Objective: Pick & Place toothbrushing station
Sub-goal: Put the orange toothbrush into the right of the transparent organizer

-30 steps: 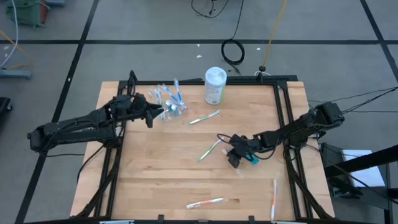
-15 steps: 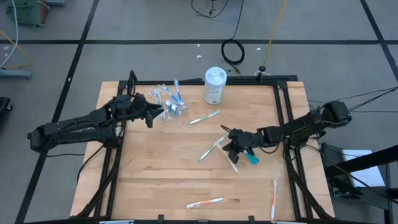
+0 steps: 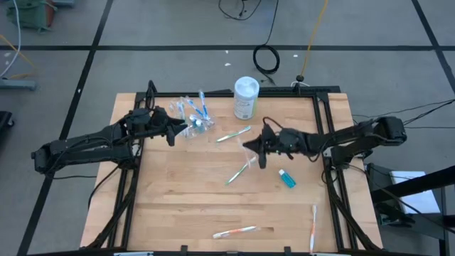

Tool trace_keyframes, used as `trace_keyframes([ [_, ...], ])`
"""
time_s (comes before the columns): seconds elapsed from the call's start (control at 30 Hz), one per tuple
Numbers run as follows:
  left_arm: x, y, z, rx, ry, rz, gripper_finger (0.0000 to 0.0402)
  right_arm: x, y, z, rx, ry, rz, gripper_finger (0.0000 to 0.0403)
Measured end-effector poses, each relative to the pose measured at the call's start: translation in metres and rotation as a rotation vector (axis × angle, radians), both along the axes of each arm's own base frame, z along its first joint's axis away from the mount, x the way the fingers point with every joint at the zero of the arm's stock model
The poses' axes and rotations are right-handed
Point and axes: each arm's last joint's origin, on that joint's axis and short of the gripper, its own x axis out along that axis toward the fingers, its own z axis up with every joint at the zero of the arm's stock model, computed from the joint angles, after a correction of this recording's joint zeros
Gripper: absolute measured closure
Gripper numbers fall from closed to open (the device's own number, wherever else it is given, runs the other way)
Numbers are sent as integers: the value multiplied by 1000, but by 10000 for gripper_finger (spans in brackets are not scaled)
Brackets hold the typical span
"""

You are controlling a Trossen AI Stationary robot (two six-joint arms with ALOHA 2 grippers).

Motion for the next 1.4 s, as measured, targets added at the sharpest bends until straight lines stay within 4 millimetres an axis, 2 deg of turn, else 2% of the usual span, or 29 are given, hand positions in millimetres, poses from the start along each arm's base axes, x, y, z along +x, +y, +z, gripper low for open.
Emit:
trace_keyframes([
  [0.2, 0, 0, 0, 0, 0, 0, 249, 27, -11, 32, -173, -144, -15, 403],
  [0.43, 0, 0, 0, 0, 0, -1, 249, 76, -24, 58, -352, -221, -40, 403],
  [0.63, 0, -1, 0, 3, 2, -6, 249, 114, -51, 74, -446, -251, -107, 403],
  [0.73, 0, -1, 0, 3, 2, -9, 249, 131, -70, 76, -476, -250, -148, 403],
  [0.93, 0, -1, 0, 3, 2, -10, 249, 155, -108, 62, -496, -222, -221, 403],
  [1.13, 0, -1, 0, 3, 3, -10, 249, 161, -142, 37, -498, -218, -337, 403],
  [1.27, 0, -1, 0, 4, 4, -11, 249, 164, -152, 16, -405, -195, -351, 403],
  [1.4, 0, -1, 0, 3, 4, -11, 249, 167, -153, 6, -361, -191, -348, 403],
])
